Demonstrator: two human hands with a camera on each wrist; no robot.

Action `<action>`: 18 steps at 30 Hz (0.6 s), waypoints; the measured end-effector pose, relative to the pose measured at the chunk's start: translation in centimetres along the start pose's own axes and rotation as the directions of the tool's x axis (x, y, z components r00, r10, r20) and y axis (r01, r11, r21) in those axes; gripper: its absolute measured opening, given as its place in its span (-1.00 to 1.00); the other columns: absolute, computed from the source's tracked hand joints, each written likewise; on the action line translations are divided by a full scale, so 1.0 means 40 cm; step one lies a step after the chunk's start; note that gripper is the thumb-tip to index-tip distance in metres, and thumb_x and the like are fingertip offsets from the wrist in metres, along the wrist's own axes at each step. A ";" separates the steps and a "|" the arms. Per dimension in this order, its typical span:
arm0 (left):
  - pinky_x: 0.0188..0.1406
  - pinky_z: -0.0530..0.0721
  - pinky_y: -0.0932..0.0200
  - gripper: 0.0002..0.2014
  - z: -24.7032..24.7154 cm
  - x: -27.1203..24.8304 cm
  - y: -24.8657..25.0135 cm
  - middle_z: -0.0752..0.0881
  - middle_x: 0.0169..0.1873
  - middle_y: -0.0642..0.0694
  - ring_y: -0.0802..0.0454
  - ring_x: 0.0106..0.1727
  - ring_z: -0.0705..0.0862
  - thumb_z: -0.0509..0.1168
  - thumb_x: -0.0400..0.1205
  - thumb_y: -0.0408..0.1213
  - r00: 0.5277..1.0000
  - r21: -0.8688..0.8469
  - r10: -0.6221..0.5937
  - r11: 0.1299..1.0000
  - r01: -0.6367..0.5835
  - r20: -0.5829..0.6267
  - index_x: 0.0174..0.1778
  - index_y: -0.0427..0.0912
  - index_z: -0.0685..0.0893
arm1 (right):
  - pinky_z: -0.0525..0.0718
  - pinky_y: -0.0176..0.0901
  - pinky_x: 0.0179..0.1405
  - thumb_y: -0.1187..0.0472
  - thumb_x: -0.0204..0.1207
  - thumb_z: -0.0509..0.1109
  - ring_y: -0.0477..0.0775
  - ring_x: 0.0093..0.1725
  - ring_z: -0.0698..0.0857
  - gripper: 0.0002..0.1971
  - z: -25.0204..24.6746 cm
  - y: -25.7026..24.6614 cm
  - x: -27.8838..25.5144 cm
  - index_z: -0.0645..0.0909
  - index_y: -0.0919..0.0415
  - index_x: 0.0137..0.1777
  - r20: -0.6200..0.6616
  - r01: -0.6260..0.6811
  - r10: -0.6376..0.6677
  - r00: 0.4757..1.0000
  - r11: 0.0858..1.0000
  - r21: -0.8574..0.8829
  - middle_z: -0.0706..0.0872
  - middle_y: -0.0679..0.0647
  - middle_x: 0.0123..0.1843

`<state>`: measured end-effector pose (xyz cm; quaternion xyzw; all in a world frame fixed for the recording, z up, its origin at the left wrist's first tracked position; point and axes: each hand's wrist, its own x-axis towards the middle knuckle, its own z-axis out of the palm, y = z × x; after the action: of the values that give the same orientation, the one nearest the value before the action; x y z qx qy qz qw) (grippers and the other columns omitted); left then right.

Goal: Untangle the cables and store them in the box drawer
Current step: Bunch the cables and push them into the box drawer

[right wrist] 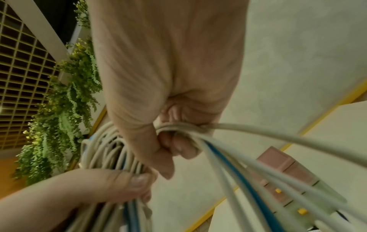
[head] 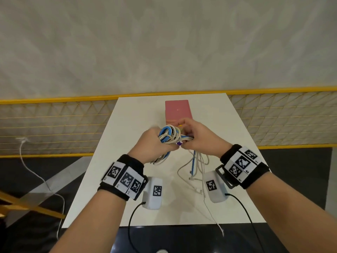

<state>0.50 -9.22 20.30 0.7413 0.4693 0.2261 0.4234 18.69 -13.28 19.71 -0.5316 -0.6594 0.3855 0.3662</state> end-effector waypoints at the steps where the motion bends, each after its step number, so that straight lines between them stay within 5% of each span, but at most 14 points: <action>1: -0.12 0.63 0.19 -0.60 -0.003 0.001 0.001 0.71 -0.07 -0.07 0.13 -0.03 0.69 0.61 0.39 -0.18 1.000 -0.018 -0.005 1.000 0.005 0.009 0.06 -0.10 0.62 | 0.68 -0.01 -0.04 0.48 0.41 0.44 0.18 -0.14 0.68 -0.56 -0.003 0.009 -0.005 0.51 0.23 0.27 -0.022 0.013 -0.013 1.000 1.000 -0.003 0.71 0.27 -0.09; 5: -0.06 0.61 0.17 -0.97 -0.005 -0.001 0.007 0.81 -0.24 -0.16 0.09 -0.22 0.72 0.48 0.56 -0.24 0.999 -0.187 0.008 0.982 -0.001 0.036 -0.15 -0.10 0.78 | 0.63 -0.02 -0.09 0.30 0.64 0.24 0.08 -0.18 0.65 -0.90 0.000 0.083 -0.047 0.54 0.19 0.09 -0.035 -0.005 0.002 0.999 0.994 -0.110 0.69 0.12 -0.13; 9: 0.14 0.73 -0.23 -0.67 0.012 0.009 -0.009 0.60 -0.60 -0.13 0.01 -0.50 0.64 0.40 0.64 -0.20 0.998 -0.405 -0.034 0.914 0.012 -0.047 -0.39 -0.28 0.59 | 0.66 -0.14 -0.02 0.27 0.73 0.05 0.08 -0.22 0.64 -0.82 0.016 0.109 -0.087 0.42 0.04 -0.05 -0.123 -0.020 0.018 0.992 1.000 -0.020 0.50 0.04 -0.27; 11: 0.05 0.73 -0.22 -0.63 0.028 0.013 -0.005 0.51 -0.66 -0.06 0.04 -0.60 0.54 0.44 0.60 -0.09 0.993 -0.438 -0.084 0.898 0.042 -0.078 -0.39 -0.24 0.54 | 0.67 0.03 -0.14 0.22 0.74 0.01 0.03 -0.36 0.53 -0.80 0.028 0.081 -0.087 0.39 -0.01 -0.08 -0.188 0.009 -0.002 0.982 0.999 0.040 0.40 0.04 -0.32; 14: -0.25 0.69 0.00 -0.61 0.061 0.014 0.018 0.58 -0.58 -0.08 -0.01 -0.51 0.58 0.50 0.46 0.09 0.988 -0.438 -0.122 0.896 0.066 -0.100 -0.31 -0.18 0.59 | 0.57 -0.11 -0.39 0.15 0.74 0.00 -0.14 -0.47 0.40 -0.82 0.058 0.038 -0.072 0.35 -0.18 0.01 -0.181 0.053 -0.062 0.982 0.997 -0.052 0.38 -0.08 -0.39; 16: -0.28 0.70 0.13 -0.63 0.082 0.010 0.029 0.69 -0.42 -0.11 -0.03 -0.36 0.68 0.49 0.46 0.05 0.992 -0.445 -0.108 0.893 0.065 -0.071 -0.17 -0.21 0.64 | 0.51 -0.29 -0.40 0.22 0.73 0.01 -0.19 -0.49 0.50 -0.86 0.074 0.023 -0.058 0.38 0.05 0.02 -0.138 0.059 -0.086 0.987 0.980 -0.189 0.47 -0.09 -0.41; 18: -0.11 0.76 0.14 -0.67 0.100 0.008 0.032 0.80 -0.21 -0.14 -0.03 -0.14 0.78 0.50 0.51 -0.04 0.993 -0.514 -0.111 0.854 0.079 -0.031 0.01 -0.22 0.69 | 0.64 0.04 -0.32 0.24 0.70 0.02 0.05 -0.37 0.65 -0.79 0.081 0.016 -0.047 0.46 0.29 -0.01 -0.099 0.067 -0.108 0.989 0.935 -0.349 0.65 0.14 -0.32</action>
<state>4.23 -10.88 19.21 0.5710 0.4407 0.3432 0.6016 16.38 -15.41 17.60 -0.5794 -0.7171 0.2156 0.3219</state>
